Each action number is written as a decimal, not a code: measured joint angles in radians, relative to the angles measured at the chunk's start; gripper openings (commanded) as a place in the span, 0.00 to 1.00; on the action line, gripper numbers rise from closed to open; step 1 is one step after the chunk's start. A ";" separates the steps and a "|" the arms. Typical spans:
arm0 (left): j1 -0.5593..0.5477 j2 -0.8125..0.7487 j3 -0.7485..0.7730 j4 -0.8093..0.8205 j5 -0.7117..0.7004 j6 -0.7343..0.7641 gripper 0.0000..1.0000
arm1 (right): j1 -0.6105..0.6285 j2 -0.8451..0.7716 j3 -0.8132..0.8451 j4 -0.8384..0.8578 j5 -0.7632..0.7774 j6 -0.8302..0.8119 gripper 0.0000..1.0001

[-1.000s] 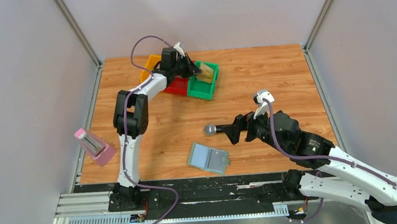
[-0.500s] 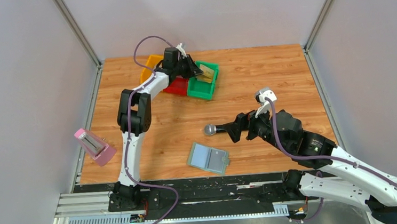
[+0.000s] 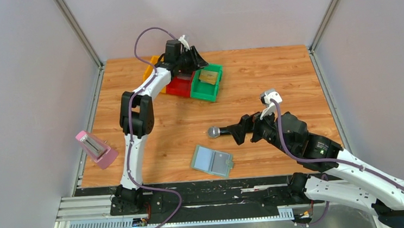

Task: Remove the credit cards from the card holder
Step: Place the credit card in the storage box, then remove the credit card from the card holder.

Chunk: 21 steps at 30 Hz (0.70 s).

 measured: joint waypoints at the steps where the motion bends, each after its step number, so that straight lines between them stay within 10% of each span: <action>1: 0.000 0.000 0.003 -0.003 0.000 0.001 0.45 | 0.000 0.001 0.000 0.000 0.000 0.002 1.00; 13: 0.000 -0.074 -0.016 -0.204 0.010 0.057 0.47 | 0.000 0.043 -0.002 -0.066 0.022 0.154 0.97; 21: -0.007 -0.478 -0.439 -0.326 0.020 0.121 0.49 | 0.000 0.025 -0.089 -0.084 -0.034 0.299 0.88</action>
